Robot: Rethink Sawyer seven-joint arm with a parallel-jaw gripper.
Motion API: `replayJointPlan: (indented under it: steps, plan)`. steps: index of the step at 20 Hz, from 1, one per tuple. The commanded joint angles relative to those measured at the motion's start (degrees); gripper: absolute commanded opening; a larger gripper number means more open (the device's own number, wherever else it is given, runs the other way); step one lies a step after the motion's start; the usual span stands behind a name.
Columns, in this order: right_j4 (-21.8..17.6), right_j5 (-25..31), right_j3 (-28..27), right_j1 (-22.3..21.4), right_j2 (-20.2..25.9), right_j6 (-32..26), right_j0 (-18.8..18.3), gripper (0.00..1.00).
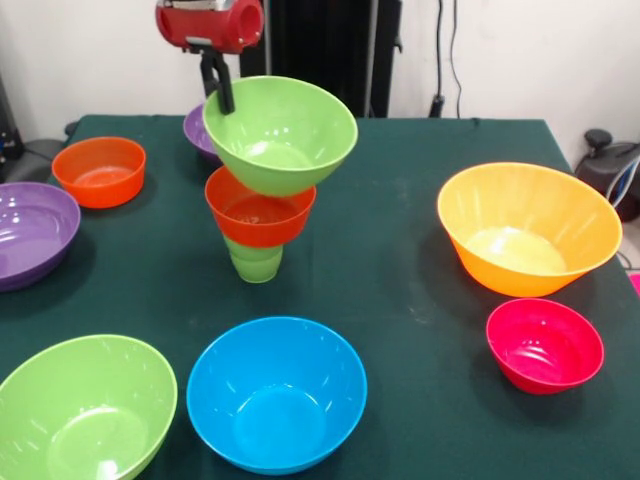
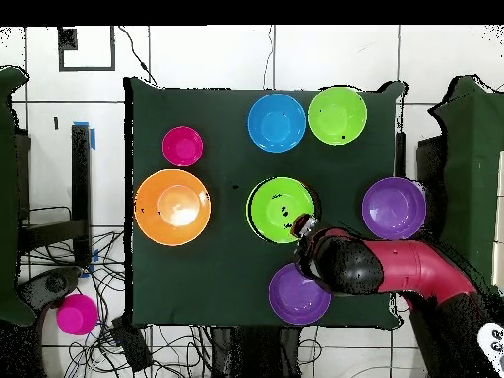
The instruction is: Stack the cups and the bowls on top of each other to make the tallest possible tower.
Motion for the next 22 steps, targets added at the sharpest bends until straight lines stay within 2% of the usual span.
replayJointPlan:
  steps: [1, 6, 13, 22]
  plan:
    - [2.08, 9.70, -1.26, -4.98, 3.37, -12.41, -1.28, 0.00]
    - [3.23, 11.81, -1.45, -6.00, 4.98, -13.04, -2.41, 0.00]
    - [1.66, 11.23, -1.33, -4.31, 5.11, -12.19, -2.78, 0.00]
    - [1.49, 11.88, -1.17, -4.48, 5.00, -11.68, -2.37, 0.00]
